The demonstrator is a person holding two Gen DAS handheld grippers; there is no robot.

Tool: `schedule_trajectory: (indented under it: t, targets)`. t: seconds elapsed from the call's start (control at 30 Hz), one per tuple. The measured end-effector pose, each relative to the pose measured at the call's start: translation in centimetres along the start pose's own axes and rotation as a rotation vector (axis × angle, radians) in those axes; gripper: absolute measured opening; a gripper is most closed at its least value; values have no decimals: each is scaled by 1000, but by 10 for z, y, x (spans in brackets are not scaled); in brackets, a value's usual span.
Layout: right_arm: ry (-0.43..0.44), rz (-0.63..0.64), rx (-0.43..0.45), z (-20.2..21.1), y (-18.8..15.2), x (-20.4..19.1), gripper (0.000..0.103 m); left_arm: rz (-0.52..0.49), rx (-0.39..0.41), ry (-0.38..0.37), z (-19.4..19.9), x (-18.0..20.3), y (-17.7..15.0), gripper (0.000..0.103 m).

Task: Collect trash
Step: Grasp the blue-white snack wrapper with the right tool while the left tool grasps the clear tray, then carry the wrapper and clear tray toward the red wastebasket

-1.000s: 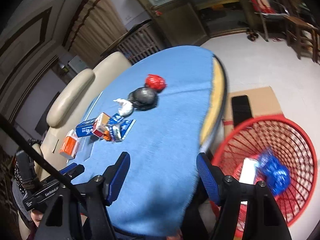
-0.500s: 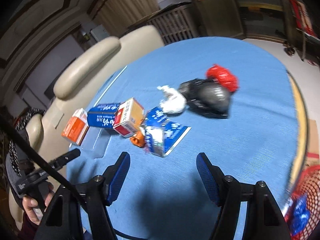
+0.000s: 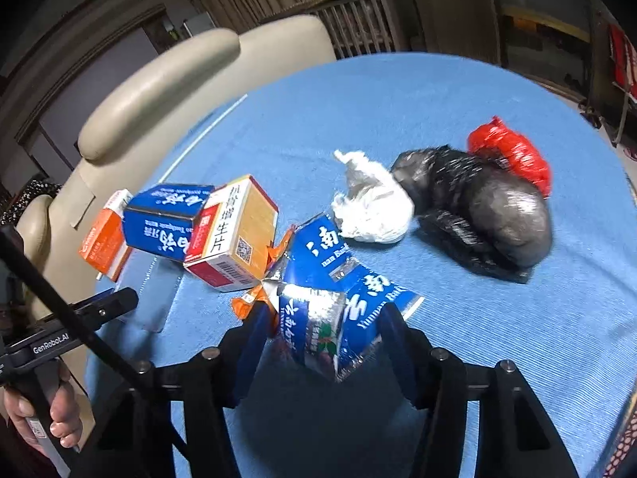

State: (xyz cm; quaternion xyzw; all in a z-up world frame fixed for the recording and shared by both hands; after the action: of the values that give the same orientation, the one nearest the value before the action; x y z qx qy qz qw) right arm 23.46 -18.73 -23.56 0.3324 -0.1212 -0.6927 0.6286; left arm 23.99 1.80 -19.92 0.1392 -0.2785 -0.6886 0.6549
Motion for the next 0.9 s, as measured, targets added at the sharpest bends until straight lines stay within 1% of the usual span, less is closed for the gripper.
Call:
schedule_trajectory:
  t: [0.07, 0.13, 0.2, 0.27, 0.3, 0.33, 0.37, 0.47, 0.53, 0.57, 0.63, 0.7, 0.77, 0.9]
  targets:
    - [-18, 3, -28, -9, 1, -2, 61, 3, -11, -7, -5, 0, 2, 66]
    - [-37, -1, -15, -12, 5, -2, 62, 2, -19, -6, -11, 0, 3, 66]
    - [-36, -2, -9, -14, 8, -2, 62, 9, -32, -5, -16, -1, 4, 66]
    - [-42, 26, -4, -15, 9, -4, 60, 19, -44, -14, -23, -3, 5, 66]
    - [-41, 35, -1, -15, 9, -5, 57, 21, -49, -16, -25, -3, 5, 66]
    - [-27, 40, 0, -15, 9, -6, 41, 24, -53, -18, -27, -4, 5, 66]
    - [1, 38, -8, -16, 8, -8, 42, 29, -56, -21, -29, -6, 4, 66]
    - [-1, 37, 4, -16, 6, -11, 41, 44, -58, -39, -33, -10, 3, 65]
    - [10, 23, 8, -15, 4, -10, 41, 49, -62, -45, -35, -12, 2, 55]
    - [15, 16, 9, -13, 2, -9, 41, 48, -57, -48, -35, -14, 3, 55]
    - [29, -3, 8, -7, -2, -4, 41, 39, -43, -60, -31, -15, 3, 50]
    - [40, -14, 12, 2, -7, 0, 41, 28, -46, -69, -27, -15, -3, 35]
    - [51, -18, 22, 11, -9, 1, 41, 27, -56, -74, -26, -16, -7, 27]
    - [68, -34, 47, 34, -16, 2, 41, 40, -55, -95, -21, -23, -19, 25]
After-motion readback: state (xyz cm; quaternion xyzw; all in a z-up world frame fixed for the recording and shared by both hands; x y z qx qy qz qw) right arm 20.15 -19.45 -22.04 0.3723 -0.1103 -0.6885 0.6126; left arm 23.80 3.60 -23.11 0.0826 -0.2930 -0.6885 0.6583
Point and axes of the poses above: each gripper's, at about its wrist camera, not at the fingertips, and z roughly against the way its jaws point, x to its right, y to its top, the point moved 4 cm from there along -z, roughly the way its jaws point, and after that the axes turned 4 degrees about x, right-handed, at the moved point
